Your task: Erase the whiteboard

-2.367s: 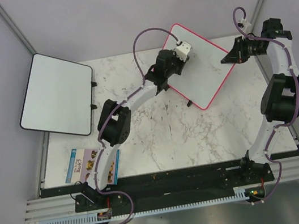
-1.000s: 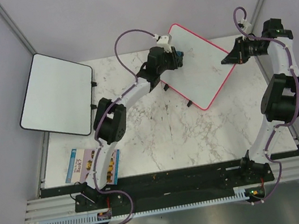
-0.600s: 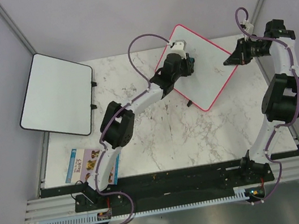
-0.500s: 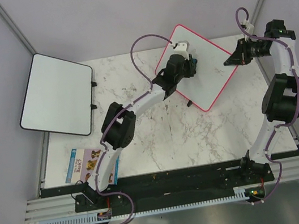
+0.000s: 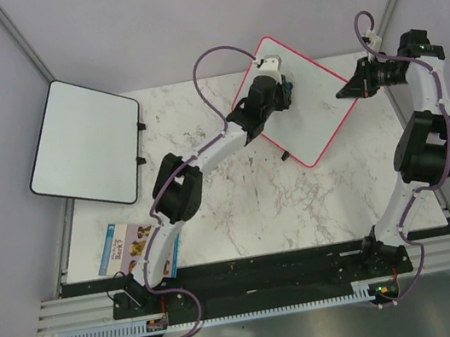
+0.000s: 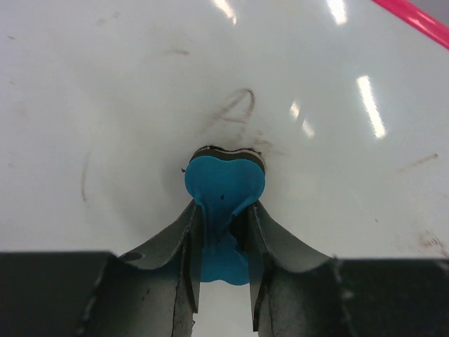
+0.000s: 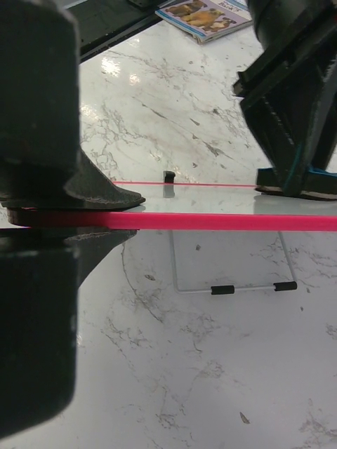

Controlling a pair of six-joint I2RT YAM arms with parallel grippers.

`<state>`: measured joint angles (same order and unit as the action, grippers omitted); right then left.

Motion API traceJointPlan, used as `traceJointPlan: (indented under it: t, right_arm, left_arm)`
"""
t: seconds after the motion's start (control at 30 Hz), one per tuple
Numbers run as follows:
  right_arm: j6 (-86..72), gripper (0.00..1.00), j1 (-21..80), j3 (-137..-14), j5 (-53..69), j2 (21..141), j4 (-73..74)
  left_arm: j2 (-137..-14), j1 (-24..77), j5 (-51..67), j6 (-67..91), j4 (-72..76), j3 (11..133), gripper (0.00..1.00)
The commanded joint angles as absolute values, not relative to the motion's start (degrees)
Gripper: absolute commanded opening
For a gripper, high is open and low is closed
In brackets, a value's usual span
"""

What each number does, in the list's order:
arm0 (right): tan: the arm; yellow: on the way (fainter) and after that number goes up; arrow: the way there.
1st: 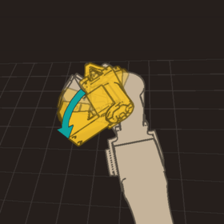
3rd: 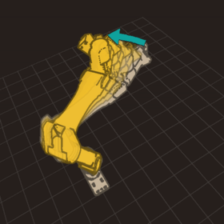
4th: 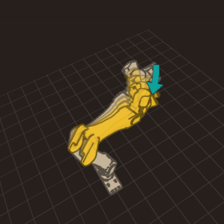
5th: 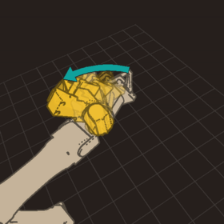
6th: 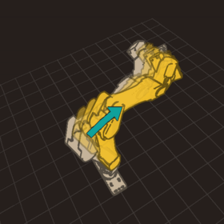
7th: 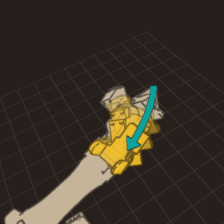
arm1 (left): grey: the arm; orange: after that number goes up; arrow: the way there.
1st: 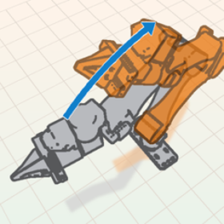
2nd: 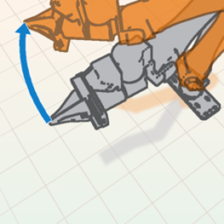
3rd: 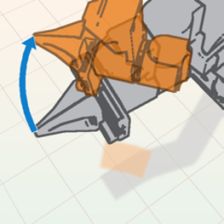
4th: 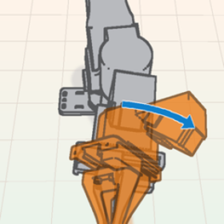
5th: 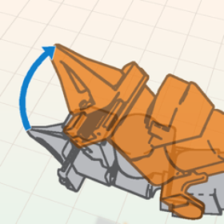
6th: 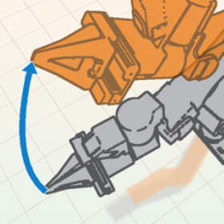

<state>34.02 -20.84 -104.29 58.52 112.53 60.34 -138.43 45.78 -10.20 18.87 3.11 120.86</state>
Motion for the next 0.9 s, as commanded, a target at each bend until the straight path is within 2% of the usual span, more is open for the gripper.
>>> traceJointPlan:
  t: [0.0, 0.2, 0.43, 0.67, 0.87]
  right_arm:
    - [51.5, 0.0, -13.71, -98.88, 49.4, 115.4, 72.95]
    - [51.06, 0.0, -13.18, -98.88, 49.22, 114.79, 72.86]
    - [50.8, 0.0, -11.95, -97.38, 47.11, 113.38, 71.9]
    - [49.84, 0.0, -11.08, -98.26, 46.32, 113.03, 71.54]
    - [49.57, 0.0, -10.63, -98.53, 46.23, 113.29, 71.46]
  left_arm:
    - [-142.82, 39.82, -14.5, 16.61, 3.43, 123.66, 0.02]
    - [-145.8, 37.71, -11.26, 14.07, 4.13, 128.75, 0.02]
    - [-147.13, 41.47, -0.36, 4.15, 4.13, 135.0, 0.02]
    - [-146.43, 46.75, 8.61, -5.0, 3.69, 133.68, 0.02]
    - [-147.21, 49.39, 6.6, -3.79, 4.22, 131.4, 0.02]
